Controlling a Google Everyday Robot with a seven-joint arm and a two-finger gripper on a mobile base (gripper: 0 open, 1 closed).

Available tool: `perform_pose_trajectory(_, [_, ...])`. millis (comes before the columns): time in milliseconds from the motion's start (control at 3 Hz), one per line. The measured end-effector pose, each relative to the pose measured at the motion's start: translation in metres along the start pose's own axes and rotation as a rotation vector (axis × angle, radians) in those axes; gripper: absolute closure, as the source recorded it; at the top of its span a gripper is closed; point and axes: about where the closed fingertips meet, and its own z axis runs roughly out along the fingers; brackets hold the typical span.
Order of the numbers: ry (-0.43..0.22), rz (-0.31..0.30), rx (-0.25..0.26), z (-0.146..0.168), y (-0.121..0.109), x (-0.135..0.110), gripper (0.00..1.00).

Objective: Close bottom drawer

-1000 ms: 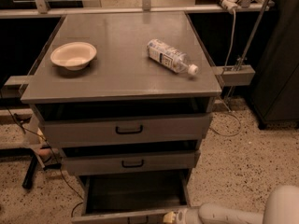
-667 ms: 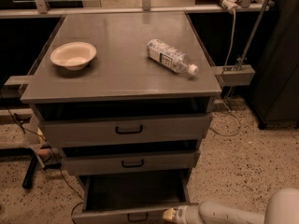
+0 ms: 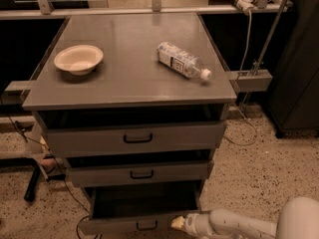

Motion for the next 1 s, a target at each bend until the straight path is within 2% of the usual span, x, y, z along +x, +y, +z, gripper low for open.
perform_pose_trajectory(333, [0.000,0.000,0.000,0.000,0.000,0.000,1.00])
perform_pose_trajectory(667, [0.012,0.056,-0.019,0.016,-0.007,0.002,1.00])
perform_pose_trajectory(1000, [-0.071,0.117,-0.051,0.030,-0.005,-0.024,1.00])
